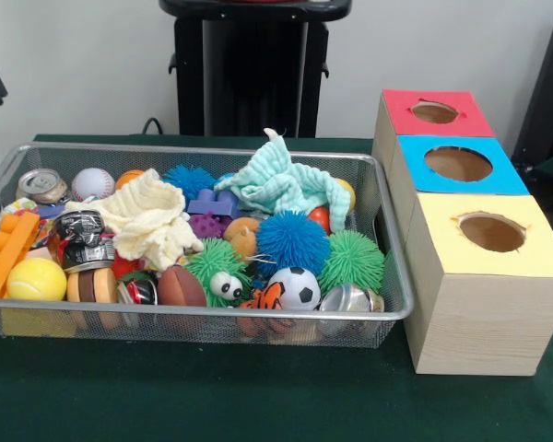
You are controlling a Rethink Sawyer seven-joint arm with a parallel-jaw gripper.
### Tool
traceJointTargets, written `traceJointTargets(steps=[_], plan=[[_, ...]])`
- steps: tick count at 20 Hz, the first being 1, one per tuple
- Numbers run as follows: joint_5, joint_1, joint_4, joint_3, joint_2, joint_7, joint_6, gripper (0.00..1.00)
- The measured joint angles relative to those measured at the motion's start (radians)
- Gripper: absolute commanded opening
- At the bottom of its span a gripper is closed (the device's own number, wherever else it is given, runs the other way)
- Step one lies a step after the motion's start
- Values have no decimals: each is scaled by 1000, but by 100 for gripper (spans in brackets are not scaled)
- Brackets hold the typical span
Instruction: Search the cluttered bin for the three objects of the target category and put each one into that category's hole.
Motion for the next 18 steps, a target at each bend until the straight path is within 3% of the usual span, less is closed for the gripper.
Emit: traceJointTargets(steps=[18], plan=[[142, 80, 14, -4, -70, 0, -14, 100]])
